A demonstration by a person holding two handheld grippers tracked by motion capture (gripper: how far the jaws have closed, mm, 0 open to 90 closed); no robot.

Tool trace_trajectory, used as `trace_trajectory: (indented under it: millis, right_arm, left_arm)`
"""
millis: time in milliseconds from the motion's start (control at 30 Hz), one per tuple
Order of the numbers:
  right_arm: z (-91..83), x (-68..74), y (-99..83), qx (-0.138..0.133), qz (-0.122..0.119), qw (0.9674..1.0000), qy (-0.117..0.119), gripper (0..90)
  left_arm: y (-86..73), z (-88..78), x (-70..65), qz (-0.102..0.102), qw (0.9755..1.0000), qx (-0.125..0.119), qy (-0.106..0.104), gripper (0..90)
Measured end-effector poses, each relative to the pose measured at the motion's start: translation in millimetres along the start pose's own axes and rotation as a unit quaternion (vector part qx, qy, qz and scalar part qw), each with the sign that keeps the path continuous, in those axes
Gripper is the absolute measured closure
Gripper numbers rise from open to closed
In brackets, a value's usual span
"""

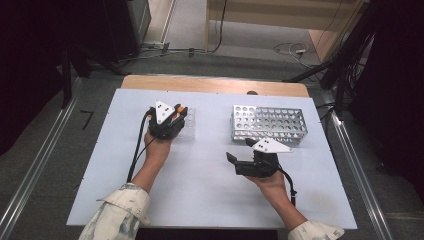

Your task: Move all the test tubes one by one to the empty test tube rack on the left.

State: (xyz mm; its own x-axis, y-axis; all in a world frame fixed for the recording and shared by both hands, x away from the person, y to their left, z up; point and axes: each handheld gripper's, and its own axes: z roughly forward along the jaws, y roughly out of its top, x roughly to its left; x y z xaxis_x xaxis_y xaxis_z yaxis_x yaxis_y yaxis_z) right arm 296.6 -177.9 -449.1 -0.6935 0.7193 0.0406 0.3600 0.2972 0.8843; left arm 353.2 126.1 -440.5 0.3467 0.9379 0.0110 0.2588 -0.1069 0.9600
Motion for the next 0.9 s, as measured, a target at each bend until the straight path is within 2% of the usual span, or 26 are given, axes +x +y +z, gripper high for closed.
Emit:
trace_trajectory:
  millis: [300, 500, 633, 900]
  right_arm:
    - [0.3, -1.0, -0.7, 0.002, 0.001, 1.0000, -0.001, 14.6]
    - [-0.8, -4.5, -1.1, 0.000, 0.004, 1.0000, -0.005, 14.6]
    - [-2.7, -8.5, -2.7, 0.001, 0.008, 0.9999, -0.012, 14.6]
    - [-10.3, -19.4, -5.7, -0.001, 0.018, 0.9994, -0.030, 14.6]
  left_arm:
    - [2.3, -4.0, -0.6, -0.002, 1.0000, -0.004, -0.008, 58.6]
    - [6.0, -15.3, -3.6, -0.008, 0.9998, -0.013, -0.014, 41.6]
    - [3.3, -26.2, -6.7, -0.017, 0.9997, -0.010, -0.011, 30.0]
    - [-5.0, -45.0, -5.9, -0.029, 0.9994, -0.008, -0.015, 26.3]
